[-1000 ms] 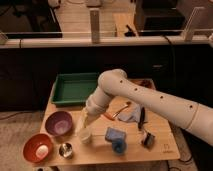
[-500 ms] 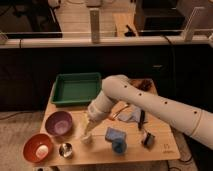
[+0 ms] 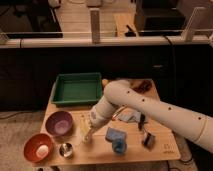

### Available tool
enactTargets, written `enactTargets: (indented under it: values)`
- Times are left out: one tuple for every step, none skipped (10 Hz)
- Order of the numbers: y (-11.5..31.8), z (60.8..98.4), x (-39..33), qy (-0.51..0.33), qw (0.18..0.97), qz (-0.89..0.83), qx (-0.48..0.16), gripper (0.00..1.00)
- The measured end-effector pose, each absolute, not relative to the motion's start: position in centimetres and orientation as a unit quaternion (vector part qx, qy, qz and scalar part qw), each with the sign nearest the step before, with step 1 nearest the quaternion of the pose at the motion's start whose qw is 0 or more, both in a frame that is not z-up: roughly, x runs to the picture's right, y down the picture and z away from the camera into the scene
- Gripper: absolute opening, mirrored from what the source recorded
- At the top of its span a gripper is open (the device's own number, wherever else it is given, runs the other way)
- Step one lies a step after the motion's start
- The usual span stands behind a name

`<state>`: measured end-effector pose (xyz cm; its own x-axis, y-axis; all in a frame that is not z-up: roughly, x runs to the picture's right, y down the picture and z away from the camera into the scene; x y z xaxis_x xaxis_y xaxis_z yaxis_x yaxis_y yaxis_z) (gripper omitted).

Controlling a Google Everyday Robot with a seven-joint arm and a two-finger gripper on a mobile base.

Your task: Place banana in paper cup

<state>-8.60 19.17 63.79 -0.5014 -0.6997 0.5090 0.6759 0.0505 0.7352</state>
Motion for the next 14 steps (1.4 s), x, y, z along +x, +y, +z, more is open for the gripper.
enactTargets:
  values:
    - [19.3, 64.1, -8.6, -0.520, 0.502, -0.691, 0.016, 0.56]
    - [19.2, 64.4, -8.5, -0.513, 0.508, -0.692, 0.021, 0.66]
    - [19.0, 64.7, -8.3, -0.504, 0.519, -0.690, 0.025, 0.76]
    - [18.9, 64.9, -8.3, -0.500, 0.524, -0.689, 0.026, 0.79]
    - [18.9, 65.3, -8.1, -0.494, 0.531, -0.688, 0.025, 0.80]
    - [18.9, 65.7, -8.1, -0.490, 0.534, -0.688, 0.022, 0.80]
    - [18.9, 65.9, -8.0, -0.489, 0.536, -0.688, 0.020, 0.80]
    - [19.0, 66.2, -8.0, -0.488, 0.539, -0.686, 0.015, 0.80]
    - [19.0, 66.4, -8.0, -0.487, 0.542, -0.685, 0.012, 0.80]
    - [18.9, 66.6, -8.0, -0.485, 0.548, -0.682, 0.007, 0.80]
    - [18.7, 66.7, -7.8, -0.479, 0.560, -0.677, -0.002, 0.80]
    - [18.5, 66.9, -7.7, -0.474, 0.575, -0.667, -0.014, 0.80]
    - [18.4, 66.9, -7.5, -0.470, 0.584, -0.661, -0.020, 0.80]
    - [18.3, 67.0, -7.2, -0.467, 0.592, -0.656, -0.024, 0.80]
